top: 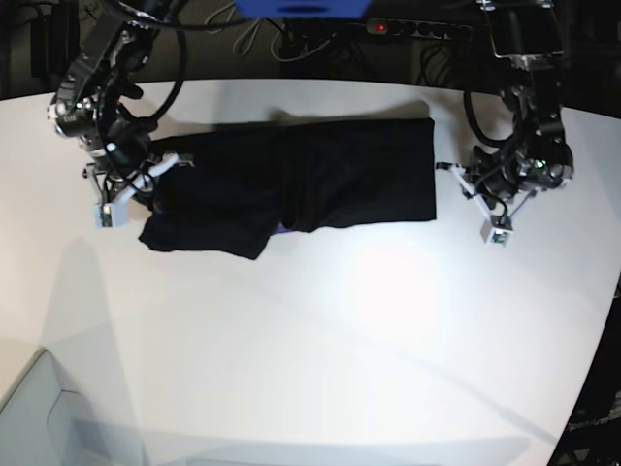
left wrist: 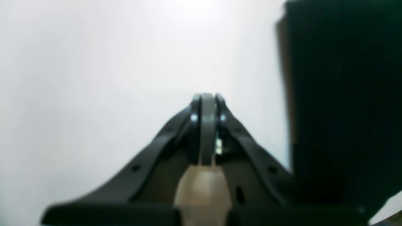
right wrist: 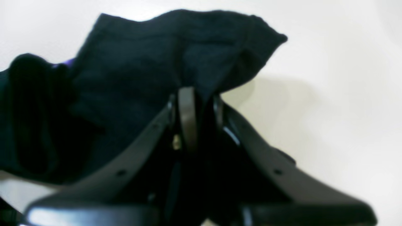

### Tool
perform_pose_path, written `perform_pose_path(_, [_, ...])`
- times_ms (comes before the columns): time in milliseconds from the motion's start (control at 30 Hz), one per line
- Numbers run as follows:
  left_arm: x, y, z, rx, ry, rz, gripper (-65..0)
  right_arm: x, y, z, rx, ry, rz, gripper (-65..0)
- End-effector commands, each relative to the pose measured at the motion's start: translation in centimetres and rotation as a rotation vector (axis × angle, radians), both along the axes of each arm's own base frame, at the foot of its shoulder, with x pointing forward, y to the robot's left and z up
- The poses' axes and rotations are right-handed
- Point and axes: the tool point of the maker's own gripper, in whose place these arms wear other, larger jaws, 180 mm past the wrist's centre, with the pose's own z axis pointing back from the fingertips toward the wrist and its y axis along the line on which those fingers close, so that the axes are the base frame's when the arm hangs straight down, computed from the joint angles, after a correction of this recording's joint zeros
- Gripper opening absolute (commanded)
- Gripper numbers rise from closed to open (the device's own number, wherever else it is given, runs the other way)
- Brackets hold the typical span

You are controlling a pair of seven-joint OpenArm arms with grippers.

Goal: Layout the t-shirt on the table in an organized manner, then fold the t-shirt properly
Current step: 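Lift the strip end with the right gripper and fold it toward the left gripper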

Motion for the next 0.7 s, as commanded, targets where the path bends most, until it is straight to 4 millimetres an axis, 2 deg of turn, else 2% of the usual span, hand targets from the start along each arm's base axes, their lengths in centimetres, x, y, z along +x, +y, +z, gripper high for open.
perform_pose_path(0, [-1.6, -1.4, -1.2, -0.032, 0.074, -0.029, -64.9, 0.9, -0.2, 1.9, -0.002, -0.072, -0.003, -65.0])
perform_pose_path(100, [-1.6, -1.4, -1.2, -0.032, 0.074, -0.029, -64.9, 1.0, 0.9, 3.1, -0.021, -0.102, 0.037, -65.0])
perform_pose_path(300, [-1.6, -1.4, -1.1, -0.032, 0.072, -0.028, -64.9, 0.6, 4.7, 6.1, -0.055, -0.177, 0.158, -65.0])
perform_pose_path(533, [-1.6, -1.5, -1.2, -0.034, 0.072, -0.027, -64.9, -0.3, 9.0, 6.2, -0.019, -0.184, 0.279, -65.0])
perform_pose_path(667, [-1.6, -1.5, -1.2, -0.034, 0.072, -0.027, -65.0, -0.6, 12.8, 6.8, 0.014, -0.205, 0.386, -65.0])
